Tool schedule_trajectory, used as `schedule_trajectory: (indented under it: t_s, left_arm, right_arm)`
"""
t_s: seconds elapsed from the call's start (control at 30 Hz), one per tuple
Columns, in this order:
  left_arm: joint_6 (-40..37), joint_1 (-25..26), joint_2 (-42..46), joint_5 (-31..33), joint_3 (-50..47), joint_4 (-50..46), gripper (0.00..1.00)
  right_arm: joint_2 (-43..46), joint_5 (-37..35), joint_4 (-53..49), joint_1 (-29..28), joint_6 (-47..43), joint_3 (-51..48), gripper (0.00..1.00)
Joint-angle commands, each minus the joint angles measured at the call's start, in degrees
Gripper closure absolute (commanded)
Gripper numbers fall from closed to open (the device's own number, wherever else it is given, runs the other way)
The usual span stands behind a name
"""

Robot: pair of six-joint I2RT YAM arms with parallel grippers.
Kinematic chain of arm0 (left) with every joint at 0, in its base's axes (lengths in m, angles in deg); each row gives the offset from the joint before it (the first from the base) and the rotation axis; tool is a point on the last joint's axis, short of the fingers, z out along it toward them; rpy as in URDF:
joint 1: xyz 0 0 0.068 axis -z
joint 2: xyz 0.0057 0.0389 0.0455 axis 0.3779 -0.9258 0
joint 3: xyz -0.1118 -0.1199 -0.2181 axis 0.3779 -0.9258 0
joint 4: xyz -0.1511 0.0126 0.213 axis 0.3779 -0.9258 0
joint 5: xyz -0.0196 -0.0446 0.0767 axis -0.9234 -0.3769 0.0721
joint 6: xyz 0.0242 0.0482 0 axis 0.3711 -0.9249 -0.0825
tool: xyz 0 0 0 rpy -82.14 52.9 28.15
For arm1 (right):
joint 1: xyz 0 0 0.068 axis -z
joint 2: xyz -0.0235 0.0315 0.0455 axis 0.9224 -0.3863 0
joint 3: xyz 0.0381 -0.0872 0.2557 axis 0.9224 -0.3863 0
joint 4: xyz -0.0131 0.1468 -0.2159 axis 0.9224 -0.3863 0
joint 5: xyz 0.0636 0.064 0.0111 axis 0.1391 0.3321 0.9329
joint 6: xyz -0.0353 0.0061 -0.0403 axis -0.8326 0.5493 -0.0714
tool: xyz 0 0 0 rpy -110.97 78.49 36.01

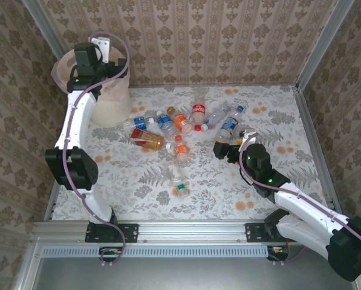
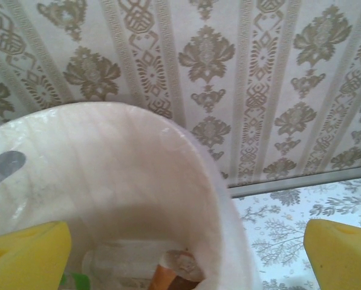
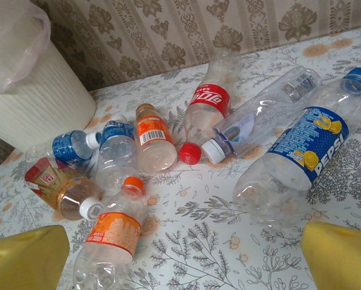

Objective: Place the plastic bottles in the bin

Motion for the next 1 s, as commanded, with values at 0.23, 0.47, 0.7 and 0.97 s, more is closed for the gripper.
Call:
schedule_trajectory:
  t_s: [0.23, 0.47, 0.7, 0.97]
  left_arm:
    - [6.50, 8.23, 7.56, 4.84, -1.96, 3.15, 0.00]
    - [13.11, 14.70, 12.48, 7.93, -9.95, 6.80, 0.00]
    - [17.43, 19.66, 15.87, 5.35, -18.87, 7.92, 0.00]
    - [28.50, 21.08, 19.73, 2.37, -30.10, 7.89, 0.00]
  right_arm:
    - [-0.31, -0.67, -0.15, 0.21, -0.23, -0.86, 0.00]
    - [-1.32, -0.43, 0.90, 0.21, -0.22, -1.30, 0.00]
    - [-2.22, -0.03, 2.00, 0.19, 0.22, -2.00, 0.00]
    - [-3.83, 3.41, 4.11, 0.21, -0.59, -2.63, 0.00]
